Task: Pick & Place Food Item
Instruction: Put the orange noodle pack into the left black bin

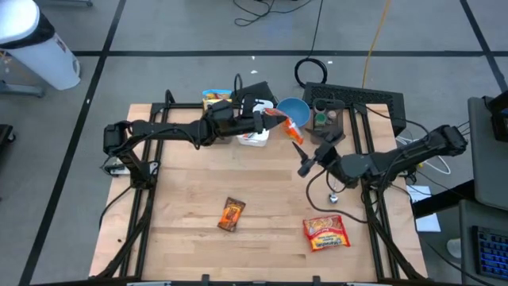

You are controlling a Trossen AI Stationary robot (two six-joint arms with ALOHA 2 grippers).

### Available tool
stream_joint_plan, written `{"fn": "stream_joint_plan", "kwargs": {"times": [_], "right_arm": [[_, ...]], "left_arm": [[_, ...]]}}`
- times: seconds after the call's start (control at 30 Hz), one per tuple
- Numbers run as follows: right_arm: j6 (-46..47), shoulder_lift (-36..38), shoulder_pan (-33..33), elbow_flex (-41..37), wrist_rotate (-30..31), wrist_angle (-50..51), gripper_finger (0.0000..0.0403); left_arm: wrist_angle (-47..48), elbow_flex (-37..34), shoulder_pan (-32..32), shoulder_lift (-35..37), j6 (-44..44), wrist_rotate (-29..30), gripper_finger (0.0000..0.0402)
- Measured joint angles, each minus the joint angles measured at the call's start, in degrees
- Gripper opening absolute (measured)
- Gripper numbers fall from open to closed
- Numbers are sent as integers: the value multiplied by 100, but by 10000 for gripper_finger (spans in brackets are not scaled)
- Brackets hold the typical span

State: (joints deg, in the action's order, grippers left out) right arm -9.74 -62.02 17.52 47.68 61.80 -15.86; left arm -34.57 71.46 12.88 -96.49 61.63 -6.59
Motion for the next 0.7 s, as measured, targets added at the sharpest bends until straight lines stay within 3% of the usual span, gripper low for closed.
{"fn": "stream_joint_plan", "kwargs": {"times": [0.27, 0.7], "right_arm": [[1, -77, -45, 0, -3, -64, 240], [-1, -77, -68, 0, -31, -58, 108]], "left_arm": [[13, 0, -4, 0, 11, 62, 0], [-152, 0, -4, 0, 15, 68, 0]]}}
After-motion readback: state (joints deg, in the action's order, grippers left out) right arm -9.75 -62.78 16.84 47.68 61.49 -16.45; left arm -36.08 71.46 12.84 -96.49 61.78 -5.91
